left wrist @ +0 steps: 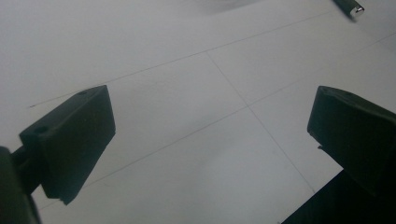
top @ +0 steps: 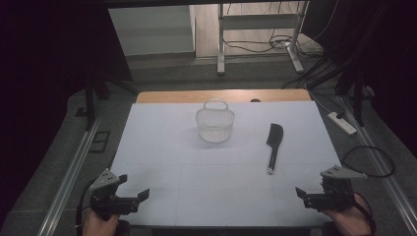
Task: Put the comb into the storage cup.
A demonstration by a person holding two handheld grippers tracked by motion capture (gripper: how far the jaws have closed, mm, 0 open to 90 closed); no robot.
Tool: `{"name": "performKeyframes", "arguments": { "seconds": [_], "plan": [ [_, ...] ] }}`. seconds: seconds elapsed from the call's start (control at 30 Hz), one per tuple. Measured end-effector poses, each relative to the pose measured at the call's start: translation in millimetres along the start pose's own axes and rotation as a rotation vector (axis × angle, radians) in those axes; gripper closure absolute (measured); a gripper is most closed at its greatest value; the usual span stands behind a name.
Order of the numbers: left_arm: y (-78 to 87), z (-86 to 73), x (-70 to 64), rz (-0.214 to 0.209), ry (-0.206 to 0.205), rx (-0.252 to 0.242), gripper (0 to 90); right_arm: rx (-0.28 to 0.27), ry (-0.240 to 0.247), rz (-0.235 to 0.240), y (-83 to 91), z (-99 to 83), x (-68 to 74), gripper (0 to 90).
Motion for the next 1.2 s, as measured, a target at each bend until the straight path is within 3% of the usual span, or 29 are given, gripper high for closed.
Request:
{"name": "performKeyframes", "arguments": {
  "seconds": [0.23,0.57,1.2],
  "plan": [
    [-0.4,0.4,1.0,-0.008,0.01,-0.005,1.7,0.008,-0.029,0.003,-0.2,-0.5,-2.3,0.0],
    [-1.9,1.6,1.0,-0.015,0.005,-0.005,1.9,0.016,-0.033,-0.003,0.3,-2.3,-3.4,0.0],
    [-1.5,0.8,2.8,-0.025,0.029,-0.007,1.7,0.023,0.001,0.032,-3.8,2.5,2.5,0.0]
  ]
}}
Point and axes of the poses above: each handheld gripper's, and its own axes: y roughly backward along the jaws, z roughly out of its top, x roughly to its left, the point moved 7 cm from there along -y, roughly forward along the jaws, and after that the axes turned 11 degrees about -y, right-handed, at the moved point
